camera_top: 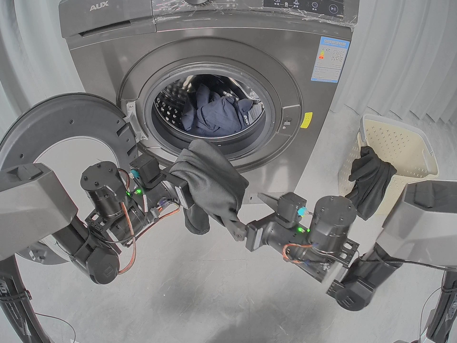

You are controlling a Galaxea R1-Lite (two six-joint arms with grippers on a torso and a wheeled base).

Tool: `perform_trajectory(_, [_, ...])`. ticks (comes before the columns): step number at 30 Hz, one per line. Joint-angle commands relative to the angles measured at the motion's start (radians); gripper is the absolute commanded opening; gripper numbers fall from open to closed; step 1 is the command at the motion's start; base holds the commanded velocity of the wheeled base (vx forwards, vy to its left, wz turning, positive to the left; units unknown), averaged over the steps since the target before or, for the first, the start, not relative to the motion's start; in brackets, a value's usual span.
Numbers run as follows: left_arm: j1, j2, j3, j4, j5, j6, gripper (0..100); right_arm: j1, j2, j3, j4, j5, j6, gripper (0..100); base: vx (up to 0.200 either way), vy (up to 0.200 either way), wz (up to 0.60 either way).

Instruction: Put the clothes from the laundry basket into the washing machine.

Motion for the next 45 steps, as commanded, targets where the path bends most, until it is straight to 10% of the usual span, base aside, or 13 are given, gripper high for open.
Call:
perform_trajectory(1, [0.006, -0.143, 0.122, -0.001, -0.046, 0.008, 0, 0.025, -0.261, 0.347, -0.001, 0.063, -0.057, 100, 0.0, 0.0, 0.0])
perform_trajectory(18, [0.014, -0.174, 0.18, 0.0, -0.04, 0.054, 0, -0.153, -0.272, 0.39, -0.004, 0.088, -0.047, 100, 0.0, 0.0, 0.0])
perform_trajectory(45, [-0.024, -0.093, 0.177, 0.0, -0.038, 0.086, 0, -0.125, -0.258, 0.404, -0.002, 0.086, -0.043, 100, 0.148, 0.0, 0.0])
